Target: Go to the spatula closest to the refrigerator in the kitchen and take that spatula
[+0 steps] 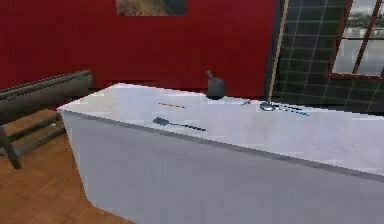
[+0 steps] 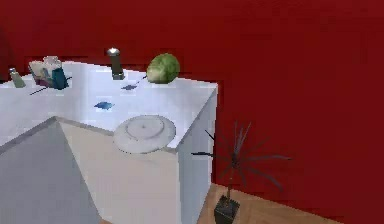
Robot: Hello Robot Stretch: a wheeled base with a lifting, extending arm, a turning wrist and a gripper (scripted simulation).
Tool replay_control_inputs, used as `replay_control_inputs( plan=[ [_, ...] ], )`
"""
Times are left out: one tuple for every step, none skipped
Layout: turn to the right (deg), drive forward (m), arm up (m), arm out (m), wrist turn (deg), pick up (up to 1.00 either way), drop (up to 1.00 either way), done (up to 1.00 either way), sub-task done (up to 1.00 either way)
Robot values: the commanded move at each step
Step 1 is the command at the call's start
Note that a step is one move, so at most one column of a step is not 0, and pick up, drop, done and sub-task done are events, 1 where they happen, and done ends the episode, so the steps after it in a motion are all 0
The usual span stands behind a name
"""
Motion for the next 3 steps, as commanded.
replay_control_inputs(
  plan=[
    [45.0,0.00,0.00,0.00,0.0,0.00,0.00,0.00,0.00],
    [-45.0,0.00,0.00,0.00,0.0,0.00,0.00,0.00,0.00],
    [-45.0,0.00,0.00,0.00,0.0,0.00,0.00,0.00,0.00]
  ],
)
